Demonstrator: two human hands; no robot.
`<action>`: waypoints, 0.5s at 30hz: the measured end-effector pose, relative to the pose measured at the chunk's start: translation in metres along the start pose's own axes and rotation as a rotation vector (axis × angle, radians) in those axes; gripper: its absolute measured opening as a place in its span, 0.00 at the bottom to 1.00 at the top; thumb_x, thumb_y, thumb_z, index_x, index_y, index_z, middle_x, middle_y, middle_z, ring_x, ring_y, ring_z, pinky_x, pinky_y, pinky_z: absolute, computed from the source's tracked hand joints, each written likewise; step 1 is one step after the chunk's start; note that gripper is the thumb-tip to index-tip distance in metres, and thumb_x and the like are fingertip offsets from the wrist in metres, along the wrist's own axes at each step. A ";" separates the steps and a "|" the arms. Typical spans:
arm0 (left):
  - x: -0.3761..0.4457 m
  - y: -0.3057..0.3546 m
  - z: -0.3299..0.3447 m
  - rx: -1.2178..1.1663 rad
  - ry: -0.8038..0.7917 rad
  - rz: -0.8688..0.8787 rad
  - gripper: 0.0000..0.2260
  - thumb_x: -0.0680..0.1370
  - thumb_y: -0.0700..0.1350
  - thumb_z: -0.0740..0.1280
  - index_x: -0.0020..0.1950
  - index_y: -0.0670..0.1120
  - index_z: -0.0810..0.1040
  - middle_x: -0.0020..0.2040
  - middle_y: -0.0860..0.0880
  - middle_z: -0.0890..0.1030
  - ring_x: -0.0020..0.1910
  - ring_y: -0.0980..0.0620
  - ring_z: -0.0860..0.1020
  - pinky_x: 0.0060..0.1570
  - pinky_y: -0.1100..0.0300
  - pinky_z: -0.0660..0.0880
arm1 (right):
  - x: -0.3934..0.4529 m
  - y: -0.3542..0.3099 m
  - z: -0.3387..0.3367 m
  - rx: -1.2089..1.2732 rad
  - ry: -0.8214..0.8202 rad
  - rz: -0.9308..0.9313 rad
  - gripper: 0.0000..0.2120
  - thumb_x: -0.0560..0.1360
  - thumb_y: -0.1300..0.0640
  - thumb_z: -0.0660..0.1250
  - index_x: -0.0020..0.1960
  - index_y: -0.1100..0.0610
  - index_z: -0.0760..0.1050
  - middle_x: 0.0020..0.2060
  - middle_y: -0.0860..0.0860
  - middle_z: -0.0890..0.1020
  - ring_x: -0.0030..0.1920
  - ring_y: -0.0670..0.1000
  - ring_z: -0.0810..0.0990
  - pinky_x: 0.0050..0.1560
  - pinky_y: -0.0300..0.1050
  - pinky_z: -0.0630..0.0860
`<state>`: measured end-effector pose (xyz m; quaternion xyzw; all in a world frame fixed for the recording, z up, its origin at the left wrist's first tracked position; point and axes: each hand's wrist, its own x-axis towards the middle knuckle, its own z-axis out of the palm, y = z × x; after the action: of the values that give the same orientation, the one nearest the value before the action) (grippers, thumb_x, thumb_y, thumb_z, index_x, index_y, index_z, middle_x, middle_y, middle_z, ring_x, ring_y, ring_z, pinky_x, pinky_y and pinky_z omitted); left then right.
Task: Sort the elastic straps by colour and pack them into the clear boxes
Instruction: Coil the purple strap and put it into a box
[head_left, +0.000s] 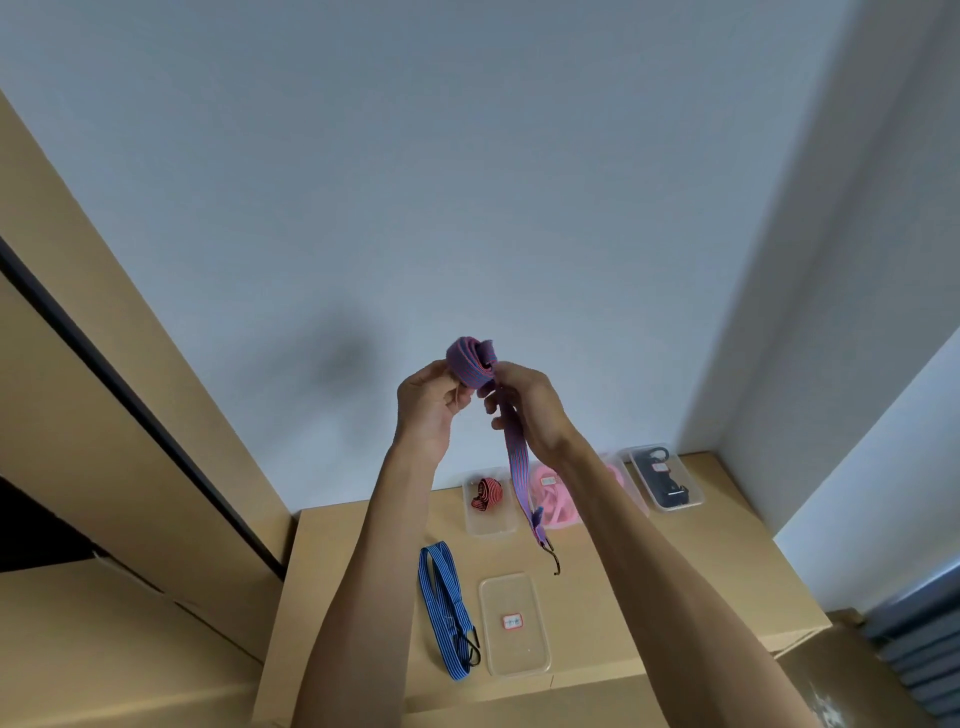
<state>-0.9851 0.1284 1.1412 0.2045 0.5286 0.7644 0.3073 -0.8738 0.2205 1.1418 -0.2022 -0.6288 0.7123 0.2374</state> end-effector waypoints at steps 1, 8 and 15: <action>0.000 0.000 0.000 -0.024 0.046 0.000 0.08 0.74 0.33 0.68 0.38 0.43 0.83 0.34 0.46 0.76 0.32 0.52 0.73 0.40 0.62 0.74 | -0.002 0.000 -0.001 -0.042 -0.013 0.003 0.09 0.75 0.55 0.62 0.44 0.54 0.80 0.39 0.51 0.80 0.35 0.49 0.73 0.33 0.41 0.71; 0.005 -0.005 0.010 0.047 0.263 0.093 0.09 0.74 0.34 0.71 0.36 0.45 0.84 0.29 0.49 0.78 0.28 0.52 0.74 0.33 0.63 0.73 | 0.005 0.001 0.011 -0.493 0.133 -0.104 0.13 0.77 0.64 0.65 0.35 0.55 0.70 0.30 0.50 0.73 0.31 0.49 0.67 0.34 0.43 0.64; 0.012 -0.016 0.004 0.463 0.423 0.336 0.06 0.74 0.34 0.68 0.40 0.40 0.83 0.31 0.49 0.80 0.31 0.51 0.77 0.35 0.58 0.75 | 0.010 -0.002 0.015 -0.415 0.151 0.067 0.15 0.78 0.60 0.63 0.64 0.61 0.71 0.47 0.59 0.84 0.47 0.57 0.84 0.53 0.52 0.79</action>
<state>-0.9869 0.1435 1.1274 0.1901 0.6988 0.6895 0.0063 -0.8906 0.2142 1.1457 -0.3203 -0.7351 0.5582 0.2133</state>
